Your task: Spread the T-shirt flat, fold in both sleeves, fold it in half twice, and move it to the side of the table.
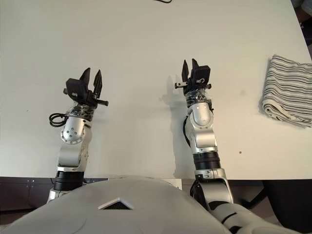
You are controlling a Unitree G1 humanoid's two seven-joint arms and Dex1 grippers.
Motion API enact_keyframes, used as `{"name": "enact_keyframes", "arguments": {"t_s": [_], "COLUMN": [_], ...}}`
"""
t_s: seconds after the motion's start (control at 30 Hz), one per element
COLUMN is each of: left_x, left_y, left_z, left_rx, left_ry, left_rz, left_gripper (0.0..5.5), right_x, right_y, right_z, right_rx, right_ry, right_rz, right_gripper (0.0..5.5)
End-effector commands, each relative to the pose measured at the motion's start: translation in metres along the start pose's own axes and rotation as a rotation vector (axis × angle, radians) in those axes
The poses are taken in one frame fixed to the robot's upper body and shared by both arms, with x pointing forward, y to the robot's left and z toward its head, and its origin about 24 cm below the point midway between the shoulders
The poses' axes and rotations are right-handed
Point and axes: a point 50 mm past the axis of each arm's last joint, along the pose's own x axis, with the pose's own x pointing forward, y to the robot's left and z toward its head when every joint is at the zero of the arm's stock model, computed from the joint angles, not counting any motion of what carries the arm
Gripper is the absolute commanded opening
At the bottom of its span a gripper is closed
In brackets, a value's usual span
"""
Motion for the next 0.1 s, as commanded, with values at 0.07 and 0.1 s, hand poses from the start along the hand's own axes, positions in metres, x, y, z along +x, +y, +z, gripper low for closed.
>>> {"name": "enact_keyframes", "arguments": {"t_s": [0.07, 0.1], "left_x": [0.0097, 0.0112], "left_y": [0.0085, 0.0095], "left_z": [-0.0005, -0.0015], "left_rx": [-0.016, -0.013], "left_ry": [-0.016, -0.012], "left_rz": [0.088, 0.107], "left_gripper": [1.48, 1.48], "right_x": [0.0052, 0.0069], "right_y": [-0.0011, -0.0031], "right_z": [0.0022, 0.0028], "right_rx": [-0.011, -0.011], "right_ry": [-0.001, -0.004], "right_rz": [-0.012, -0.024], "right_gripper": [1.2, 1.2]}}
